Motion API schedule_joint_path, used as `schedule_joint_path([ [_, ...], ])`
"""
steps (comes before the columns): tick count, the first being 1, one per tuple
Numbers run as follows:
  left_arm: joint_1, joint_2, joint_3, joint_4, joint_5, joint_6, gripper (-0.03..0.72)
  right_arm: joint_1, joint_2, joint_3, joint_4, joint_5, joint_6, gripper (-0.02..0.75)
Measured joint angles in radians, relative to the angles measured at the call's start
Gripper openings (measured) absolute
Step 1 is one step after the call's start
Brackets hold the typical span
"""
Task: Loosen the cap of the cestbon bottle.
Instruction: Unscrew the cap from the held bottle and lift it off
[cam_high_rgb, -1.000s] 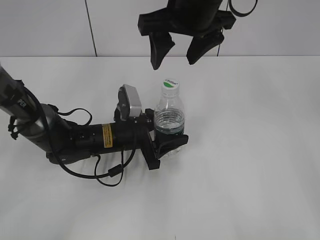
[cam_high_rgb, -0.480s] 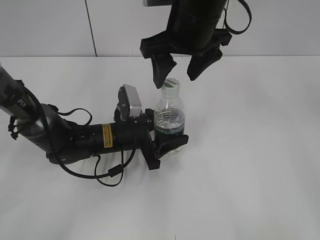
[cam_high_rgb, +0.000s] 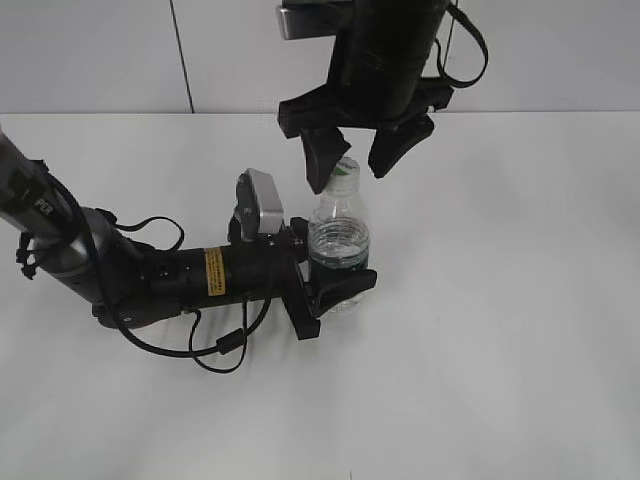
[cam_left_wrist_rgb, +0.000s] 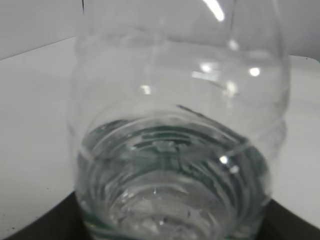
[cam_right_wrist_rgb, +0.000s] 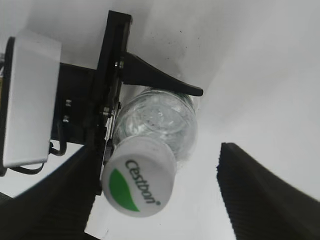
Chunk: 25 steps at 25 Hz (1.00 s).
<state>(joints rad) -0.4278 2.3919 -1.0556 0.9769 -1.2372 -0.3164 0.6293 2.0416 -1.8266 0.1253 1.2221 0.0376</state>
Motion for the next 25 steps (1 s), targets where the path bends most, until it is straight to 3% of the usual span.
schedule_joint_path([
  [9, 0.000, 0.000, 0.000, 0.000, 0.000, 0.000, 0.403, 0.000, 0.003, 0.000, 0.009, 0.000, -0.013, 0.405],
  [12, -0.001, 0.000, 0.000, 0.000, 0.001, 0.000, 0.403, 0.000, 0.003, 0.000, 0.016, -0.001, -0.029, 0.318],
  [20, -0.003, 0.000, 0.000, -0.003, 0.001, 0.000, 0.403, 0.002, 0.002, 0.000, 0.016, -0.001, -0.228, 0.310],
  [25, -0.003, 0.000, 0.000, -0.003, 0.001, 0.000, 0.403, 0.002, 0.001, 0.000, 0.021, -0.004, -0.498, 0.305],
])
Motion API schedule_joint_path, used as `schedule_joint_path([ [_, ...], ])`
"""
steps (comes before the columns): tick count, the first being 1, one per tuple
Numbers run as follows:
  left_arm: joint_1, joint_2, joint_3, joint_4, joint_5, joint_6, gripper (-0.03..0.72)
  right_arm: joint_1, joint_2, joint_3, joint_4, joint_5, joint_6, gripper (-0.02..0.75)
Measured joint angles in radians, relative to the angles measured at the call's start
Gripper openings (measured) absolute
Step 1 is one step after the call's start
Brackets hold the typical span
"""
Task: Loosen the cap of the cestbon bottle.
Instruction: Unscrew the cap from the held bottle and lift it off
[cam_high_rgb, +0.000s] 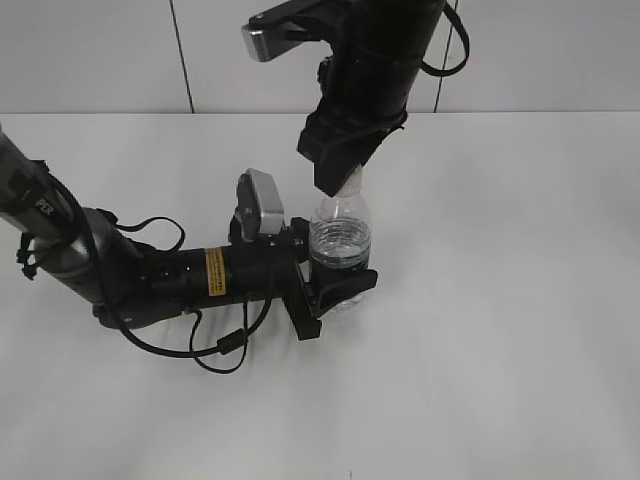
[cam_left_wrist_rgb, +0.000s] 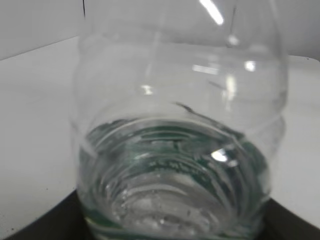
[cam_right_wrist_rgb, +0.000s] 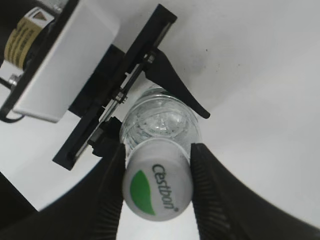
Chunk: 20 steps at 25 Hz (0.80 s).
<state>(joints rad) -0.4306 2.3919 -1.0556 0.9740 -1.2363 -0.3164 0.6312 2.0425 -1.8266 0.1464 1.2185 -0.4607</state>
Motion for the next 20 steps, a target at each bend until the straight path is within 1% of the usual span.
schedule_joint_path([
  [4, 0.000, 0.000, 0.000, 0.003, 0.000, 0.003, 0.403, 0.000, 0.000, 0.000, 0.032, -0.001, -0.262, 0.305],
  [8, 0.000, 0.000, 0.000, 0.008, -0.002, 0.006, 0.403, -0.002, 0.000, 0.000, 0.061, 0.000, -0.478, 0.303],
  [20, 0.002, 0.000, 0.000, 0.026, -0.005, 0.009, 0.403, -0.003, 0.000, 0.000, 0.079, 0.008, -0.970, 0.303],
])
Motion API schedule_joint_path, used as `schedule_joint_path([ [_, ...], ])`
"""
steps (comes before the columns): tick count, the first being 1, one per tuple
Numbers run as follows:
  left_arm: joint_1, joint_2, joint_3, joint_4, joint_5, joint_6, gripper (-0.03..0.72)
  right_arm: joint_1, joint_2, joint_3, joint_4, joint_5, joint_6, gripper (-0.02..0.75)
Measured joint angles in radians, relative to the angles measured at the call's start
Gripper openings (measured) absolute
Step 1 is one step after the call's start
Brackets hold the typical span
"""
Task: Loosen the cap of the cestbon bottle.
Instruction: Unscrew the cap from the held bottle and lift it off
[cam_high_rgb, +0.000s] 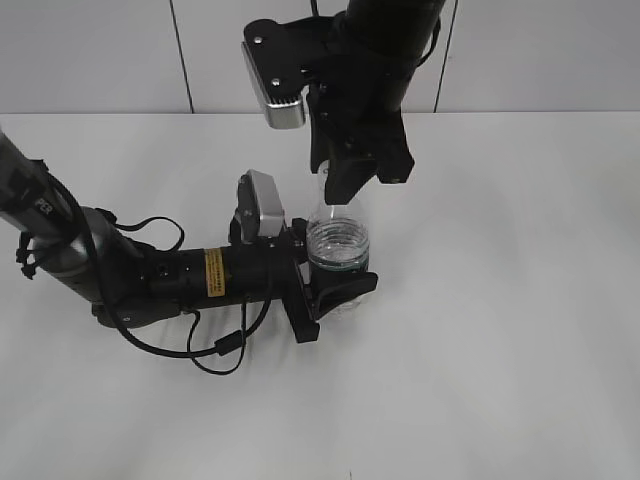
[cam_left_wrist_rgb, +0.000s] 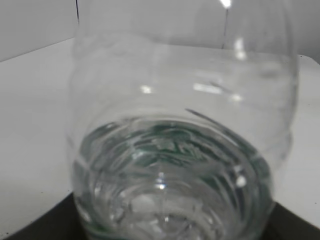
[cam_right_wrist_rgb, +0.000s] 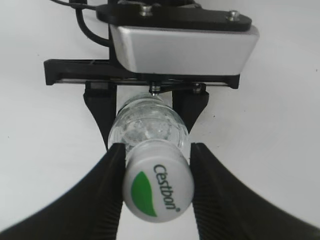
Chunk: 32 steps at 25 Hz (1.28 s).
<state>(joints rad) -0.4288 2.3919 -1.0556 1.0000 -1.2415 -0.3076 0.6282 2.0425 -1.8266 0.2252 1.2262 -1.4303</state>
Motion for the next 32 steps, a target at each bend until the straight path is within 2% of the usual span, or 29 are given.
schedule_joint_path([
  [9, 0.000, 0.000, -0.002, 0.008, 0.003, -0.001, 0.403, 0.003, -0.003, 0.000, -0.062, 0.017, -0.199, 0.303],
  [15, 0.000, 0.000, -0.003, 0.010, 0.004, -0.002, 0.403, 0.003, -0.003, 0.000, -0.064, 0.016, -0.210, 0.303],
  [22, 0.000, 0.000, -0.003, 0.010, 0.004, -0.002, 0.403, 0.003, -0.003, 0.000, -0.064, 0.016, -0.113, 0.303],
  [28, 0.000, 0.000, -0.003, 0.013, 0.004, -0.004, 0.403, 0.003, -0.003, 0.000, -0.069, -0.001, -0.017, 0.423],
  [32, 0.000, 0.000, -0.003, 0.017, 0.003, -0.004, 0.403, 0.003, -0.008, 0.000, -0.070, -0.003, 0.041, 0.446],
])
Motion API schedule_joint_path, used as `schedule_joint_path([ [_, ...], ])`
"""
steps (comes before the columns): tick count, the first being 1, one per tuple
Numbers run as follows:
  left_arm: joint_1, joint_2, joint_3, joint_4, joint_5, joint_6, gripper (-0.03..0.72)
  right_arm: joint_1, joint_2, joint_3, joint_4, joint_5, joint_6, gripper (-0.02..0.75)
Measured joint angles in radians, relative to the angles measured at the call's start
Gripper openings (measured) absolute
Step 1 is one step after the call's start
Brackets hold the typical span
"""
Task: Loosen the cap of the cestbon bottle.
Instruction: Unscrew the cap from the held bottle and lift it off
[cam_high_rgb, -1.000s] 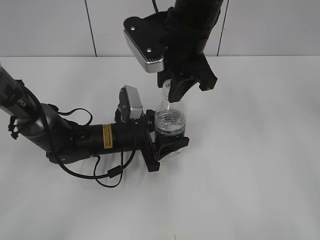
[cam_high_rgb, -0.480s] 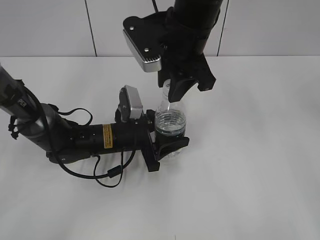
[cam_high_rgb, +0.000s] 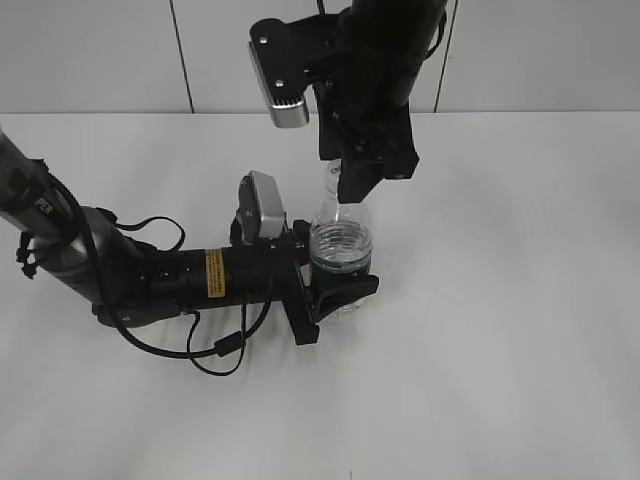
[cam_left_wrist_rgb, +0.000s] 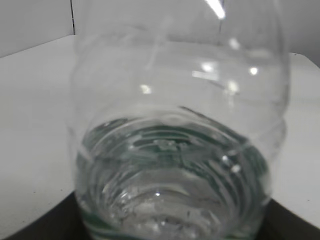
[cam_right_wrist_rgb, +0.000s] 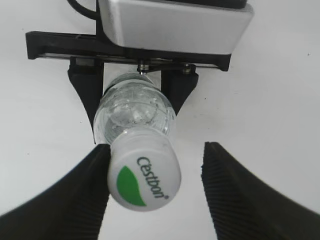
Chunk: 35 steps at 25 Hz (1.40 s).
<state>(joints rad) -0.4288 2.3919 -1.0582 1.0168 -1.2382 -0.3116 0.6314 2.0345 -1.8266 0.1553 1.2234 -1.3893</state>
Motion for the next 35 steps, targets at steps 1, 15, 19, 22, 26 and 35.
schedule_joint_path([
  [1, 0.000, 0.000, 0.000, 0.001, -0.001, 0.000, 0.403, 0.000, -0.006, 0.000, 0.004, 0.000, 0.017, 0.447],
  [15, 0.000, 0.000, 0.000, 0.002, -0.001, 0.000, 0.403, 0.000, -0.124, 0.000, 0.074, 0.000, 0.503, 0.452],
  [19, 0.000, 0.000, 0.000, 0.000, -0.001, 0.000, 0.403, 0.000, -0.130, 0.000, 0.074, 0.000, 0.888, 0.452],
  [22, 0.000, 0.000, 0.000, -0.006, -0.001, 0.000, 0.403, 0.000, -0.130, 0.000, 0.071, 0.000, 1.159, 0.452],
  [26, 0.000, 0.000, 0.000, -0.007, -0.002, -0.001, 0.403, 0.000, -0.130, 0.000, 0.015, 0.000, 1.379, 0.452],
  [35, 0.000, 0.000, 0.000, -0.008, -0.002, -0.001, 0.403, 0.000, -0.116, 0.000, -0.031, 0.000, 1.505, 0.452],
])
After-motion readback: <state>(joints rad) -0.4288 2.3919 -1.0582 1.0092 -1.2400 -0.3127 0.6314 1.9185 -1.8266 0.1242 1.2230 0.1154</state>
